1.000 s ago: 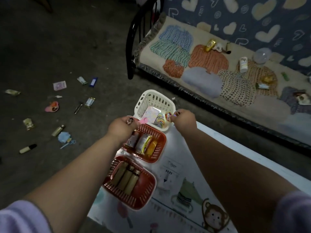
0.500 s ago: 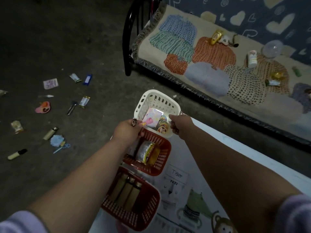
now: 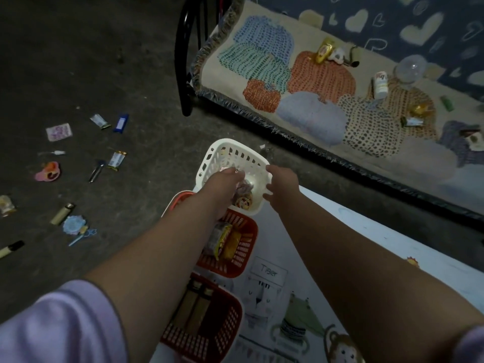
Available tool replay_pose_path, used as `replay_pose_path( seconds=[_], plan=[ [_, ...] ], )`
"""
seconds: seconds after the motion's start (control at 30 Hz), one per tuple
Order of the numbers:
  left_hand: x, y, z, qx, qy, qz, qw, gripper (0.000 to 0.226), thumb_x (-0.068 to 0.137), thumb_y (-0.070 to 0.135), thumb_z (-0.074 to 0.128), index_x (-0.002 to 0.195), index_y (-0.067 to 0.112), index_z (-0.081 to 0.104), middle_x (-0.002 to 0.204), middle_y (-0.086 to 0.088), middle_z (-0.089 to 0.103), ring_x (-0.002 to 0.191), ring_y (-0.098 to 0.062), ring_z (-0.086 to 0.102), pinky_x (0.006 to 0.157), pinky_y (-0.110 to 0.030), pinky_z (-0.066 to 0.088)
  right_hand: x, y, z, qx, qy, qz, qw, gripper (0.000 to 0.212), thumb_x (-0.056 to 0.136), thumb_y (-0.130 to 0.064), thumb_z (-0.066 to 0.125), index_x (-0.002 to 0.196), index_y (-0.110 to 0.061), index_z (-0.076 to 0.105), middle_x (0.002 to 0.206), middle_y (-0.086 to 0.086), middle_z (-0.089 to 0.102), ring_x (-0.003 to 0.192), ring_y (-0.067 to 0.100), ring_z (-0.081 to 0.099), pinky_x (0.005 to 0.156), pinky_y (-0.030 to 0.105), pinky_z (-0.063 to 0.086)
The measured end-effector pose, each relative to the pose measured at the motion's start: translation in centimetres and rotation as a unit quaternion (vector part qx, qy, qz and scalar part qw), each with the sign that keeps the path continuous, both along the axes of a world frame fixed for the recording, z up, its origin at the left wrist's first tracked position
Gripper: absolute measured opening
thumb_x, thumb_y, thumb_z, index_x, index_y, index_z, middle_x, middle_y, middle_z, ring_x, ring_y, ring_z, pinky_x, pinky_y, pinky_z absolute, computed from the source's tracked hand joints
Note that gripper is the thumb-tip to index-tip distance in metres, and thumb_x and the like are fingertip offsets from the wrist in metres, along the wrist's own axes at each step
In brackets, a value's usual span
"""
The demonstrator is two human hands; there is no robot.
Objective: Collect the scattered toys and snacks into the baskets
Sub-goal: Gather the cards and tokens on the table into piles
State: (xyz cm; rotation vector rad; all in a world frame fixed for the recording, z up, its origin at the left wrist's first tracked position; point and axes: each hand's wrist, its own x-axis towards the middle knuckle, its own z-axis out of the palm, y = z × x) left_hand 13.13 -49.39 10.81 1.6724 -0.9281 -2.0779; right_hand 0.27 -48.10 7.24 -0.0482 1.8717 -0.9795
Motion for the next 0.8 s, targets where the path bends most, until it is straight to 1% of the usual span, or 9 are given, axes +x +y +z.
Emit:
replay_pose_path(
  seconds=[0.07,0.13,0.2,0.27,0.37,0.43,0.53,0.63,0.8],
  plan=[
    [0.1,0.2,0.2,-0.003,-0.018,-0.004,1.000,0.040,0.098,0.024,0.047,0.137,0.014,0.047,0.138,-0.007,0.048,0.119,-0.025,0.049,0.095,-0.034,0.039,-0.2,1.2,0.7,-0.004,-0.012,-0.009,1.000,0.008,0.087,-0.019,0.060,0.090,-0.014,0.056,0.101,0.011,0.058,0.101,0.031,0.057,0.081,0.046,0.054],
    [0.6,0.4,0.0,-0.002,-0.042,0.000,0.999,0.042,0.097,0.032,0.048,0.138,0.019,0.047,0.142,-0.002,0.046,0.121,-0.022,0.048,0.101,-0.036,0.039,-0.2,2.3,1.4,-0.004,-0.021,-0.012,1.000,0.005,0.088,-0.014,0.058,0.088,-0.010,0.056,0.097,0.011,0.058,0.092,0.028,0.059,0.083,0.047,0.053],
    [1.0,1.0,0.3,0.008,-0.042,0.020,0.999,0.042,0.097,0.034,0.048,0.137,0.020,0.048,0.134,0.002,0.051,0.109,-0.017,0.052,0.085,-0.031,0.044,-0.2,3.5,2.4,-0.010,-0.045,-0.025,0.999,0.016,0.090,-0.008,0.055,0.074,-0.010,0.054,0.080,0.008,0.053,0.071,0.021,0.054,0.095,0.050,0.047],
    [1.4,1.6,0.8,0.009,-0.040,0.035,0.999,0.040,0.098,0.032,0.046,0.134,0.015,0.050,0.123,0.003,0.052,0.102,-0.016,0.050,0.073,-0.025,0.042,-0.2,4.4,3.4,-0.021,-0.066,-0.037,0.997,0.021,0.090,-0.006,0.055,0.071,-0.011,0.054,0.075,0.007,0.052,0.065,0.019,0.050,0.100,0.051,0.044],
    [2.0,2.6,2.0,-0.002,-0.062,0.047,0.997,0.040,0.097,0.036,0.046,0.130,0.014,0.054,0.123,-0.003,0.056,0.104,-0.021,0.053,0.093,-0.032,0.043,-0.1,5.8,4.9,-0.016,-0.071,-0.038,0.997,0.016,0.092,-0.009,0.056,0.076,-0.012,0.055,0.084,0.006,0.055,0.075,0.019,0.056,0.087,0.041,0.051],
    [2.5,3.3,3.1,-0.009,-0.064,0.062,0.996,0.036,0.097,0.035,0.047,0.124,0.013,0.057,0.112,-0.005,0.059,0.087,-0.017,0.058,0.081,-0.029,0.046,-0.1,6.5,5.7,-0.018,-0.069,-0.025,0.997,0.015,0.093,-0.009,0.054,0.078,-0.011,0.056,0.084,0.006,0.056,0.078,0.019,0.059,0.078,0.036,0.051],
    [3.1,5.1,4.8,-0.028,-0.056,0.054,0.997,0.022,0.096,0.026,0.051,0.113,0.014,0.059,0.096,-0.003,0.060,0.070,-0.013,0.056,0.059,-0.023,0.043,-0.4,8.7,7.5,-0.018,-0.073,0.003,0.997,0.019,0.094,-0.008,0.051,0.076,-0.009,0.056,0.080,0.006,0.059,0.075,0.018,0.062,0.081,0.034,0.052],
    [3.7,7.3,6.5,-0.054,-0.061,0.018,0.997,0.011,0.094,0.023,0.054,0.099,0.016,0.061,0.096,-0.005,0.063,0.072,-0.015,0.057,0.069,-0.026,0.045,-0.8,11.1,9.0,-0.025,-0.078,0.022,0.996,0.018,0.094,-0.009,0.051,0.077,-0.009,0.055,0.079,0.006,0.061,0.071,0.017,0.064,0.075,0.029,0.053],
    [4.2,13.1,9.9,-0.082,-0.050,0.023,0.995,0.010,0.093,0.017,0.056,0.085,0.018,0.062,0.089,-0.006,0.064,0.068,-0.014,0.058,0.066,-0.023,0.045,-1.5,16.8,12.4,-0.053,-0.079,0.036,0.995,0.011,0.093,-0.011,0.053,0.082,-0.012,0.056,0.080,0.006,0.063,0.067,0.017,0.064,0.062,0.025,0.051]
  ],
)
